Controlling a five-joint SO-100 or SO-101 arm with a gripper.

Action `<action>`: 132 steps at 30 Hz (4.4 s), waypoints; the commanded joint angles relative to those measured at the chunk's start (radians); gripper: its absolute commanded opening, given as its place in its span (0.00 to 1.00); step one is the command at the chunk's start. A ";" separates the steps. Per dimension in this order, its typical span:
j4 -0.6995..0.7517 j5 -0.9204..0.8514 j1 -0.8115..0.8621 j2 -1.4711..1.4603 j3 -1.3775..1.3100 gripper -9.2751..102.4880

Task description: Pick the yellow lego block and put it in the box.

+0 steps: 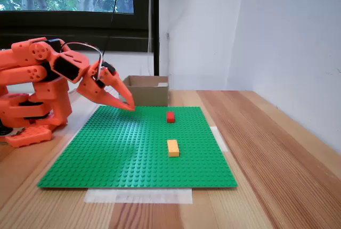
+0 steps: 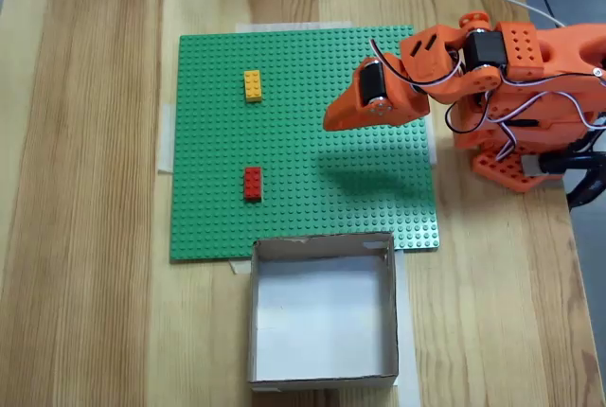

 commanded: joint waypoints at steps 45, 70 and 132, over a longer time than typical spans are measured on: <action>0.005 -0.006 -0.006 -0.071 -0.040 0.08; 0.158 0.086 0.084 -0.571 -0.565 0.08; 0.322 -0.169 0.161 -1.428 -1.335 0.08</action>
